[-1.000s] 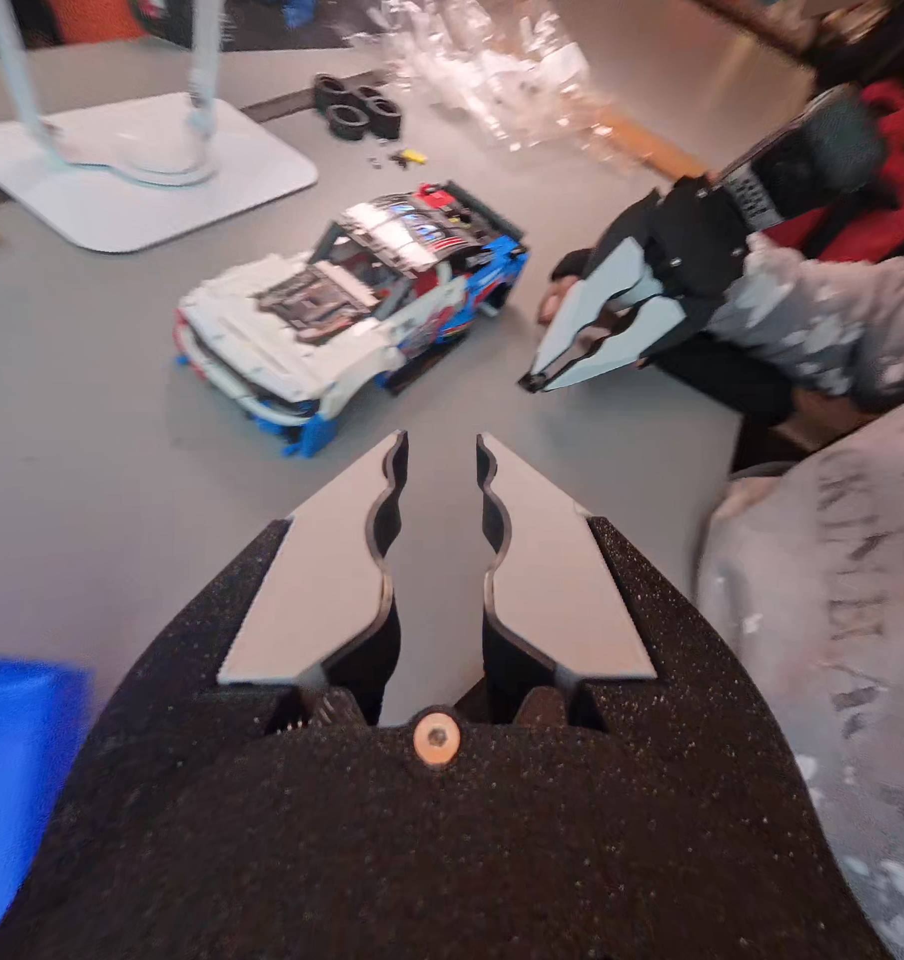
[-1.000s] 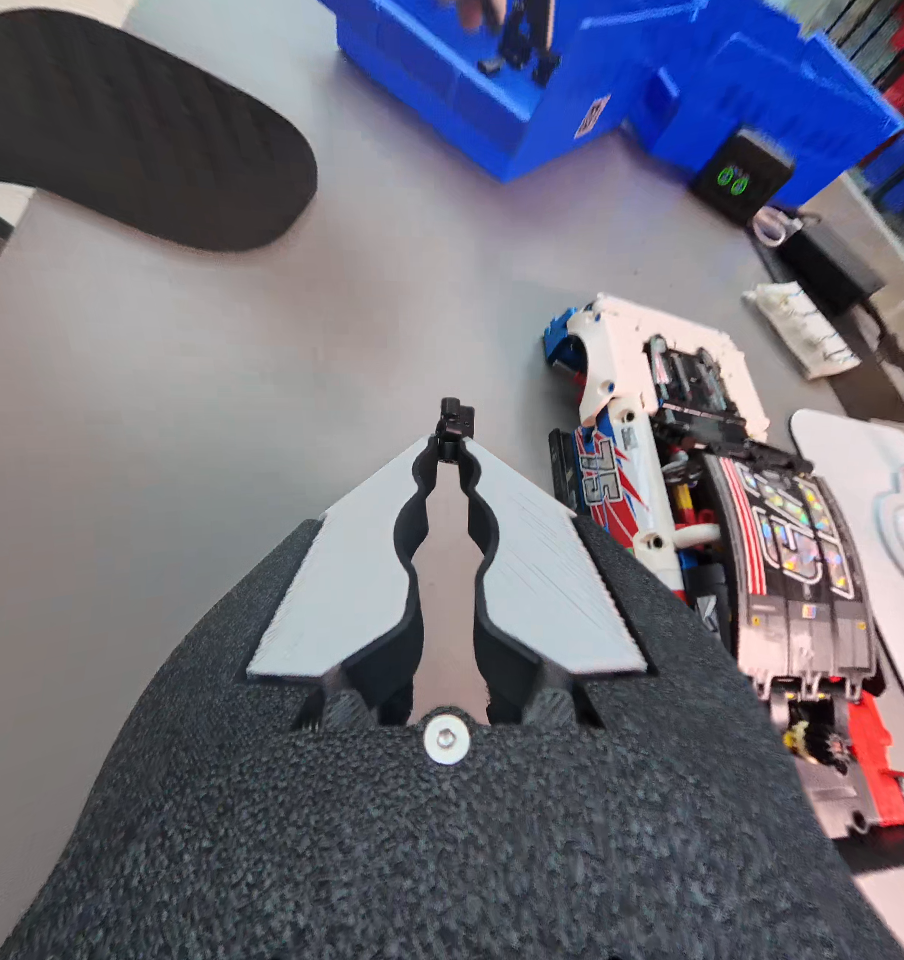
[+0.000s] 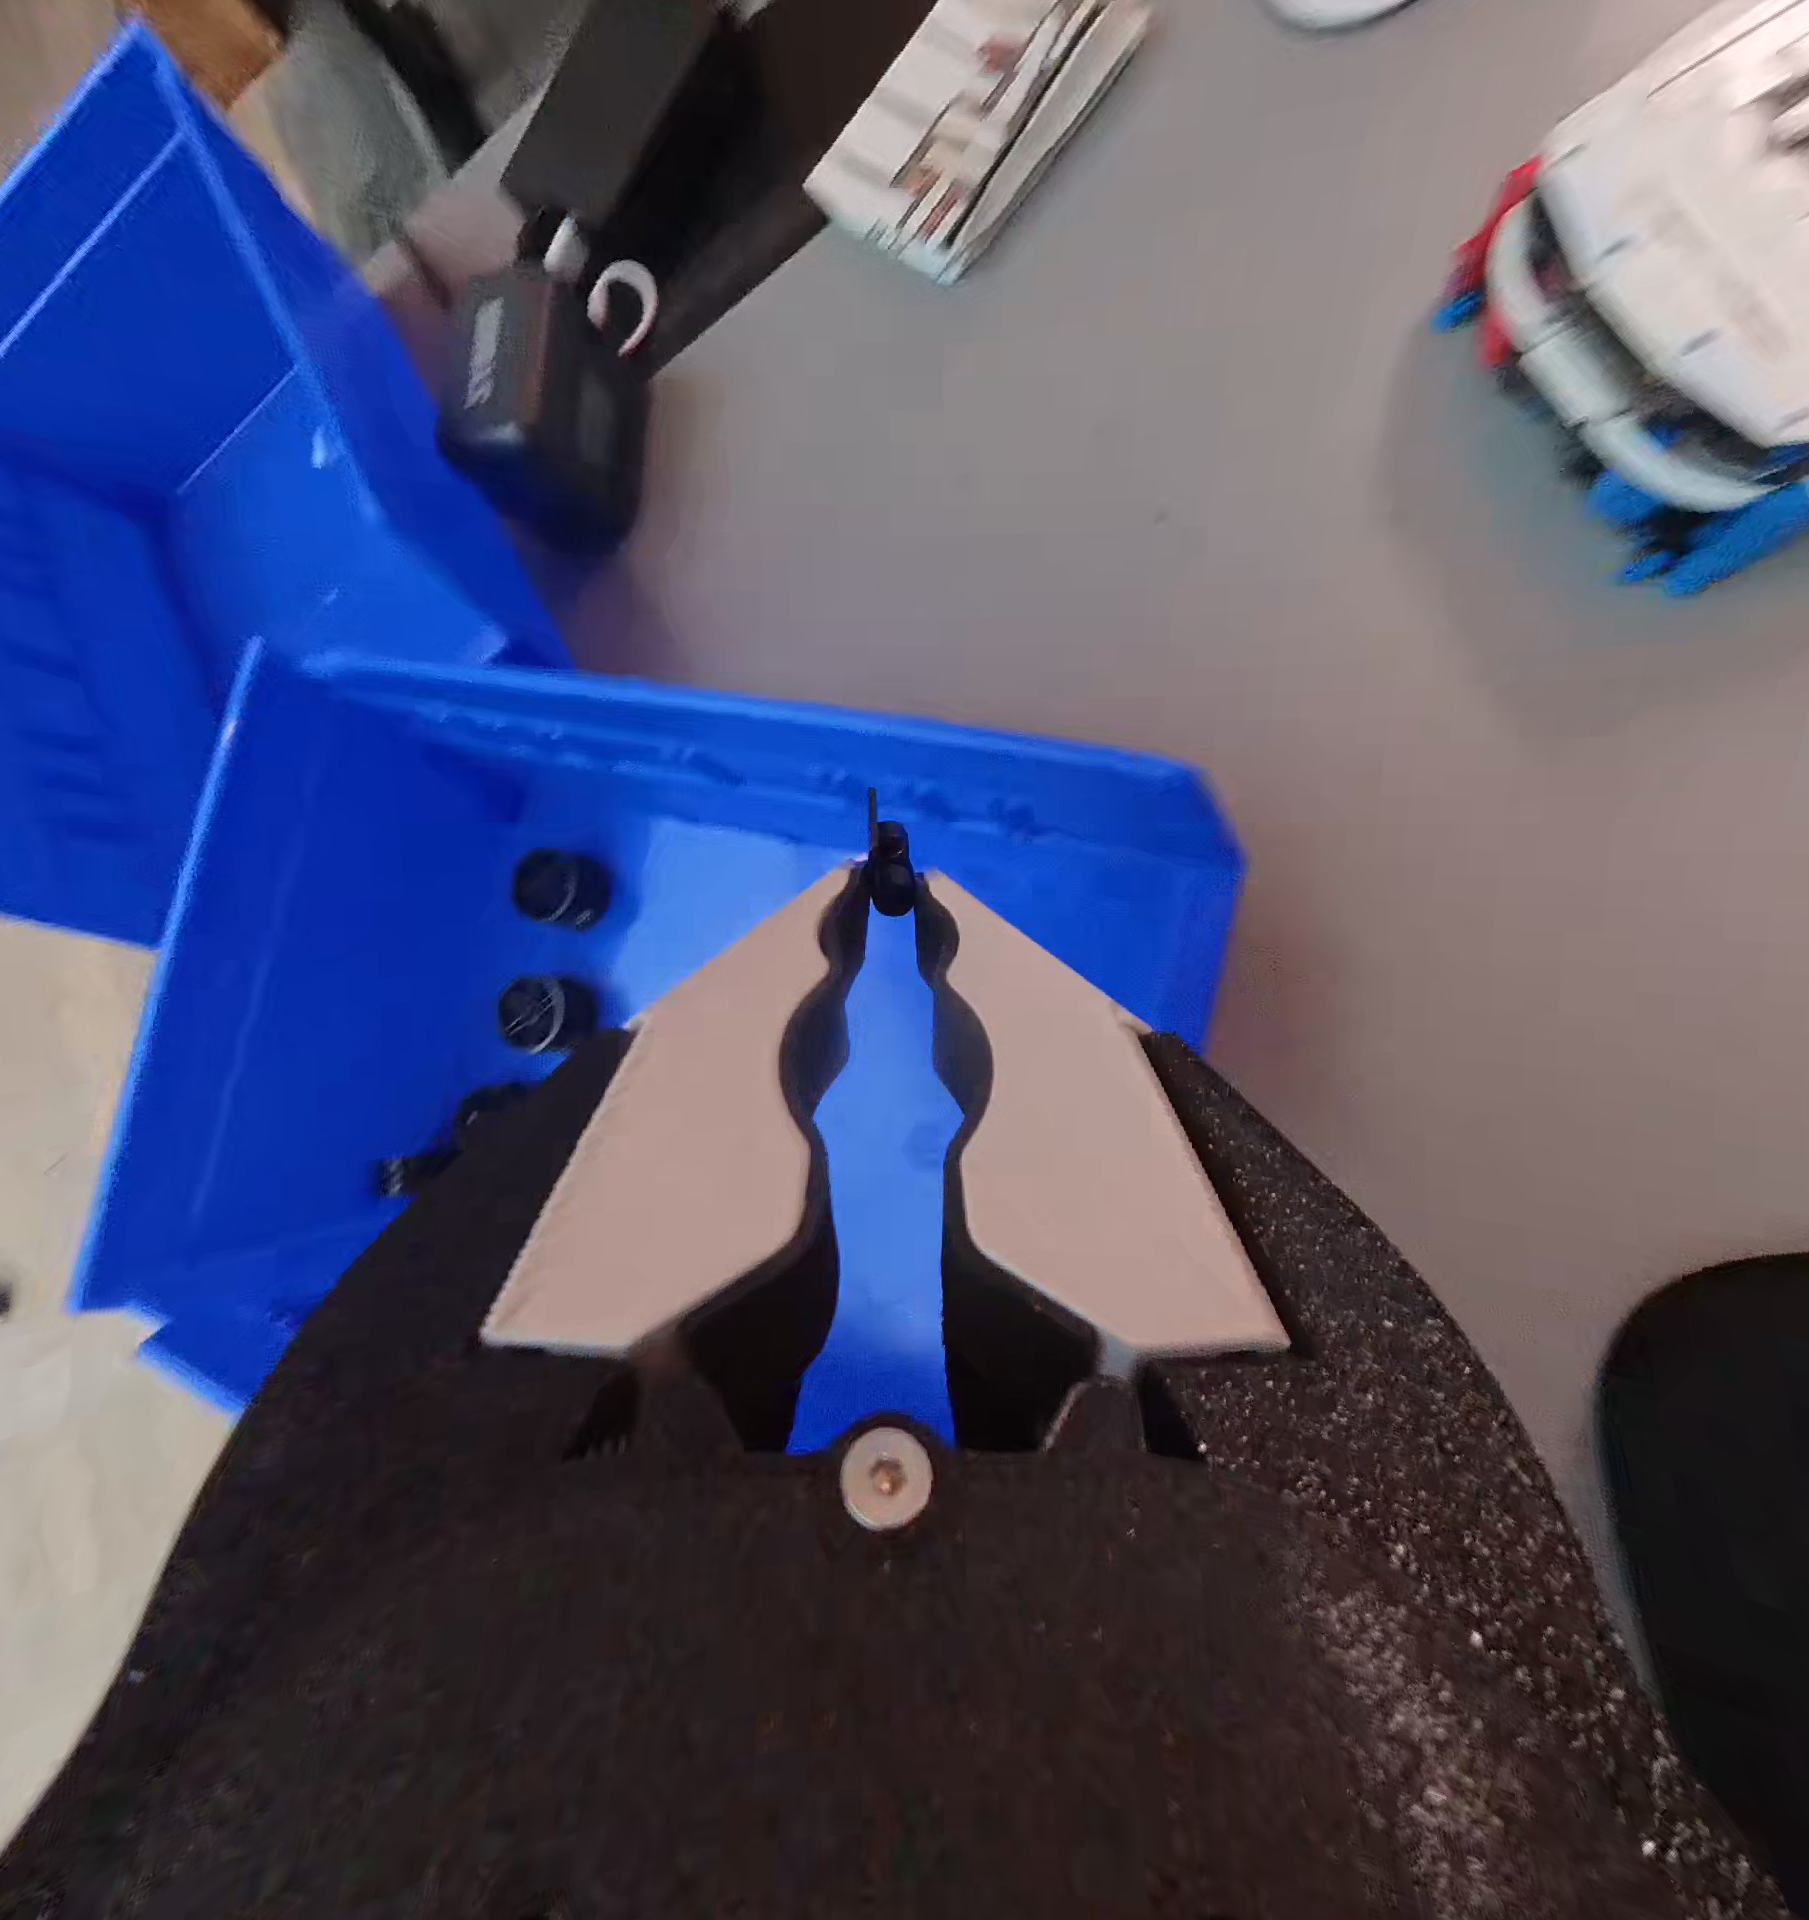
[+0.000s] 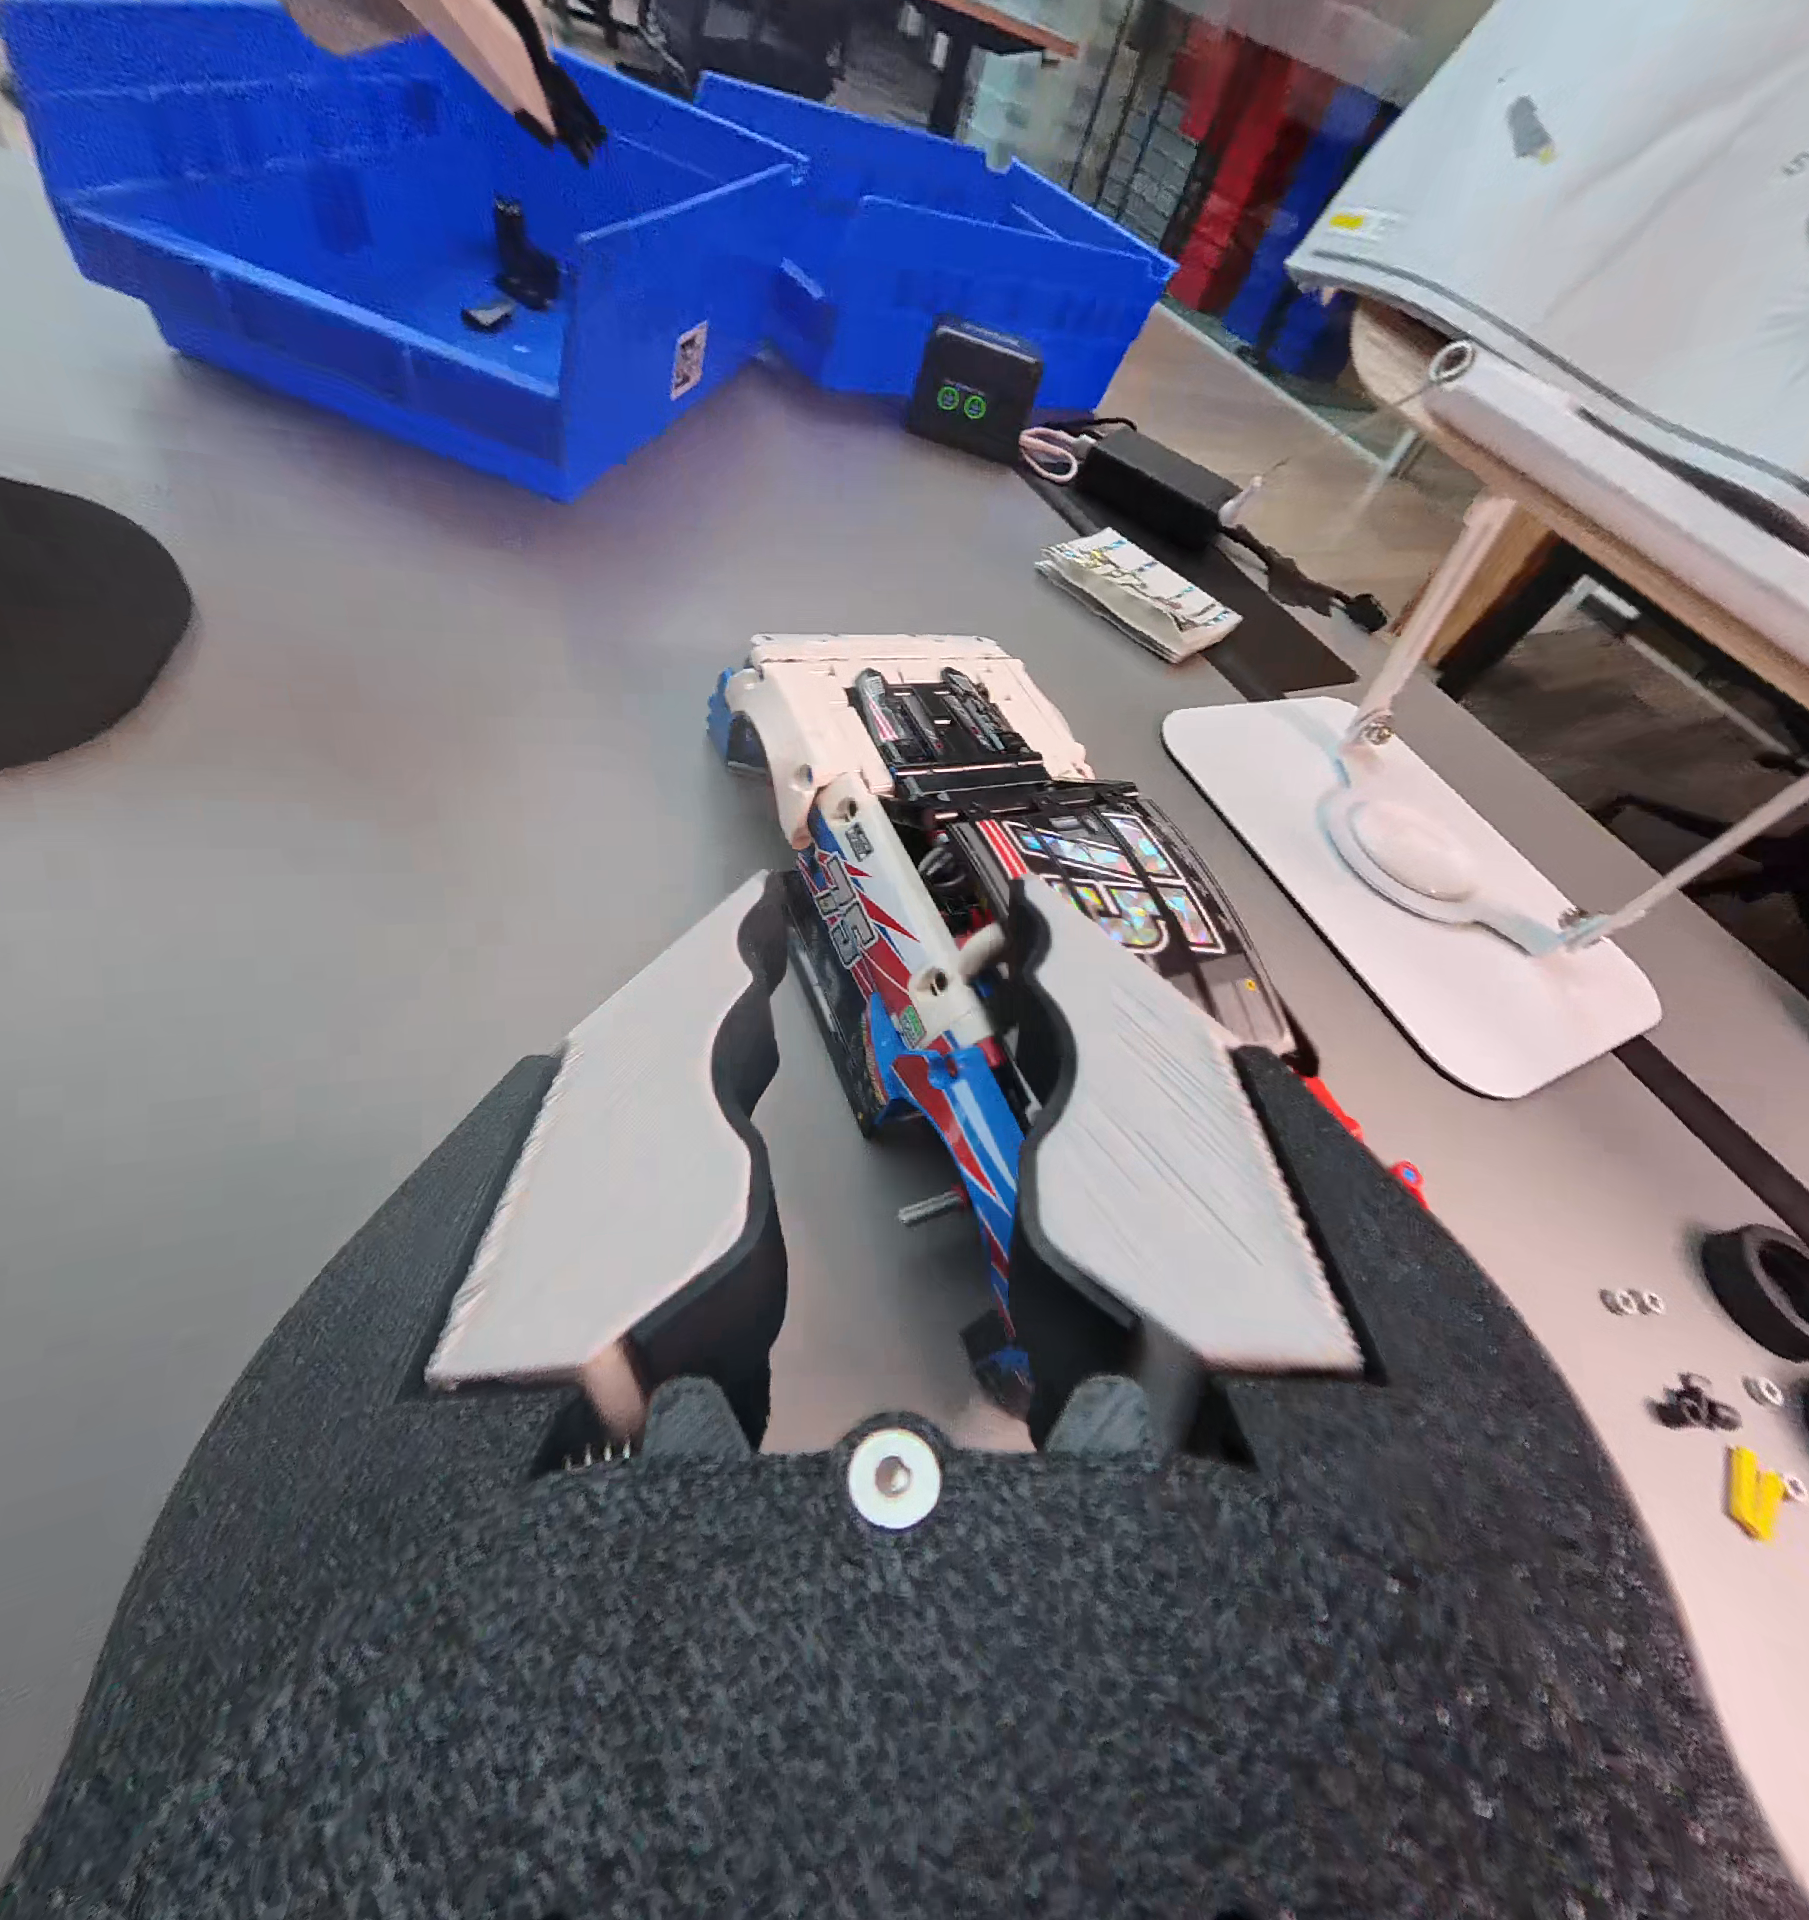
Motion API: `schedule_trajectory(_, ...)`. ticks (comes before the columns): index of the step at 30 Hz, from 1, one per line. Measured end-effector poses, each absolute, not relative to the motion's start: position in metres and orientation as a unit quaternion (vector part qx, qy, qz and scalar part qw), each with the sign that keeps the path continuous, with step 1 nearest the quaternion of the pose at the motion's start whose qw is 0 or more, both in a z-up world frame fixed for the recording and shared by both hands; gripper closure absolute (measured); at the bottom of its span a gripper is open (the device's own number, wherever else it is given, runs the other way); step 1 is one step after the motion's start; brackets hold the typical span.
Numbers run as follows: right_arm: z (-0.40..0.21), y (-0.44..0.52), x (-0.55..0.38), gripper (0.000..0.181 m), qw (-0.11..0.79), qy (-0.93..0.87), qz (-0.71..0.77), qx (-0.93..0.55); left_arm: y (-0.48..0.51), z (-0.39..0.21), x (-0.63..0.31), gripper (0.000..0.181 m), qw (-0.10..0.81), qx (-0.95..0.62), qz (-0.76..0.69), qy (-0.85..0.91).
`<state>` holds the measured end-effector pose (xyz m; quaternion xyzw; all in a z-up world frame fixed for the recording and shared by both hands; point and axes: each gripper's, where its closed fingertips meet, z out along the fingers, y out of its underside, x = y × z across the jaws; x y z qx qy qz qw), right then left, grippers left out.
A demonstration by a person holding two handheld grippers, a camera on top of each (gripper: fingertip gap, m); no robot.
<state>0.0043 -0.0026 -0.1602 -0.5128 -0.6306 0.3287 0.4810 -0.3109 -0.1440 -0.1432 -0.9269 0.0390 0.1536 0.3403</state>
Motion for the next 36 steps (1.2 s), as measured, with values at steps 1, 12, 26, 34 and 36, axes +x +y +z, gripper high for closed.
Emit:
schedule_trajectory(1,-0.160,0.002,0.007,0.138,0.481,-0.628,0.323,-0.519,-0.153,-0.148,-0.335,0.174,0.314,-0.933,0.174,0.027)
schedule_trajectory(12,-0.170,0.023,0.014,0.132,0.474,-0.622,0.296,-0.548,-0.208,-0.217,-0.437,0.173,0.092,-0.960,0.261,0.037)
schedule_trajectory(26,-0.180,0.029,0.013,0.135,0.477,-0.627,0.271,-0.554,-0.132,-0.115,-0.349,0.133,0.409,-0.897,0.158,0.056)
schedule_trajectory(34,-0.176,0.036,0.014,0.140,0.503,-0.614,0.257,-0.551,-0.076,-0.090,-0.147,0.131,0.592,-0.788,-0.053,0.161)
schedule_trajectory(36,-0.173,0.041,0.015,0.141,0.515,-0.607,0.252,-0.551,-0.059,-0.101,-0.123,0.131,0.600,-0.779,-0.074,0.167)
